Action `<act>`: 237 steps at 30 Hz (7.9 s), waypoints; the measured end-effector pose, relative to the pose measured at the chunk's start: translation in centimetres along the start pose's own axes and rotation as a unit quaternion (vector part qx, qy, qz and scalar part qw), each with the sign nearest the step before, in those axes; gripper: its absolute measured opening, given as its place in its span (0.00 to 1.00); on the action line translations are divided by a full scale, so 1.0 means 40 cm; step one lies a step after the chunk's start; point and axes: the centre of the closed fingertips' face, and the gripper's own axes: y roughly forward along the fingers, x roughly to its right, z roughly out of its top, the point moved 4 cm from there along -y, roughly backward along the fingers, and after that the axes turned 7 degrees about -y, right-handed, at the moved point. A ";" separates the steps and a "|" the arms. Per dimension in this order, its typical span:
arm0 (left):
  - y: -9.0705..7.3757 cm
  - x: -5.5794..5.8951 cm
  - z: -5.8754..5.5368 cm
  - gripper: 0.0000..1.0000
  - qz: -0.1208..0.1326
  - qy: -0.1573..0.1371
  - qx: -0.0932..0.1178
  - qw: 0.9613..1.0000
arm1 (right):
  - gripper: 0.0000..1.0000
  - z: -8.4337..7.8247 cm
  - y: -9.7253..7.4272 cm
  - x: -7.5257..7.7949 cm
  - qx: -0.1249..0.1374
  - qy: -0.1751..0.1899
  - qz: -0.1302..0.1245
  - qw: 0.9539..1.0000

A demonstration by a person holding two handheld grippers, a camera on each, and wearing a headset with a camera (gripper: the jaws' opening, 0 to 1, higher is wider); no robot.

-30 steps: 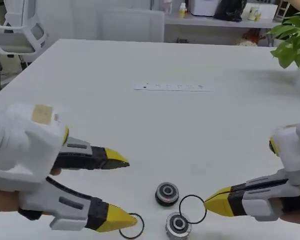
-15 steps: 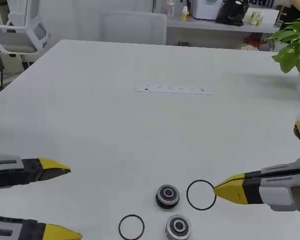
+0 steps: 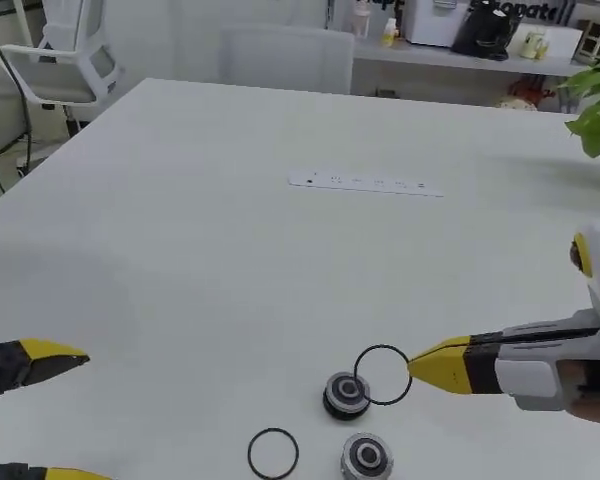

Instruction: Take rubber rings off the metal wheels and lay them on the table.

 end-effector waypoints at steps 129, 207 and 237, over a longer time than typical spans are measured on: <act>0.508 0.099 0.167 0.36 -0.157 0.110 -0.032 0.981 | 0.20 -0.135 0.160 0.140 -0.085 -0.140 -0.001 0.986; 0.511 0.095 0.111 0.13 -0.132 0.091 -0.020 0.987 | 0.00 -0.099 0.139 0.148 -0.045 0.075 0.007 0.996; 0.513 0.100 0.121 0.14 -0.132 0.110 -0.019 0.985 | 0.00 -0.094 0.144 0.148 -0.046 0.078 -0.014 0.996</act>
